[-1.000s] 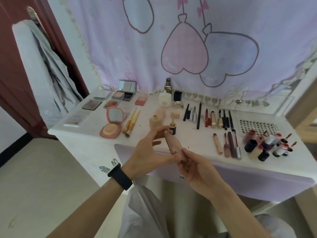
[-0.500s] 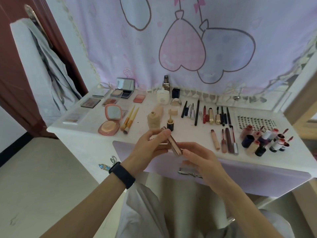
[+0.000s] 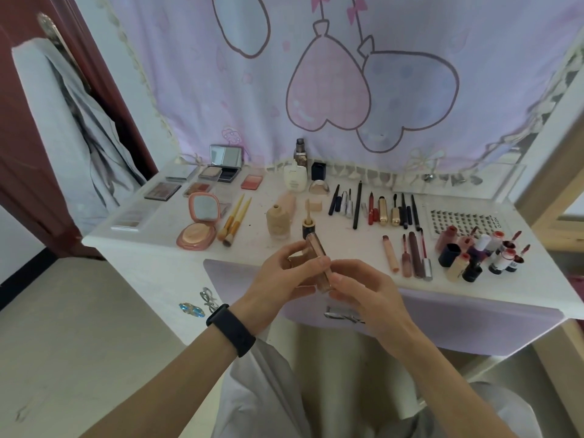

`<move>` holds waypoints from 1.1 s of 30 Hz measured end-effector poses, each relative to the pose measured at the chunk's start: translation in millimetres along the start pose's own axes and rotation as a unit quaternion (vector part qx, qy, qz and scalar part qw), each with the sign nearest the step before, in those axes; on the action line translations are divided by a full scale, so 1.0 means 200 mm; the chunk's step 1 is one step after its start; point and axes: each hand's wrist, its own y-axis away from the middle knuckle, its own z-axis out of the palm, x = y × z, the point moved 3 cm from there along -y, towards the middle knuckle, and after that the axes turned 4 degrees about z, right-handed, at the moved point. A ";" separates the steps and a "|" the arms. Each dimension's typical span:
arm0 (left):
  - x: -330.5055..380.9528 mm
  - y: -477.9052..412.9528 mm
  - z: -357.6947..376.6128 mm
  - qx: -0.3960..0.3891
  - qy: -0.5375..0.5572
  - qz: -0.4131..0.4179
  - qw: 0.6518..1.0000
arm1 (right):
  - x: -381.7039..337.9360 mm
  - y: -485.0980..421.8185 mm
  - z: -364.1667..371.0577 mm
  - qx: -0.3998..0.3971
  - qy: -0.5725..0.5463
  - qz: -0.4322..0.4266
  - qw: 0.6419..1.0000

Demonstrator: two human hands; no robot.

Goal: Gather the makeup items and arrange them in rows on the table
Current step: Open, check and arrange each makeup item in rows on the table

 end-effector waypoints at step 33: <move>-0.08 0.06 -0.26 -0.003 0.318 -0.167 0.933 | -0.10 -0.20 0.13 0.090 0.238 -0.082 0.964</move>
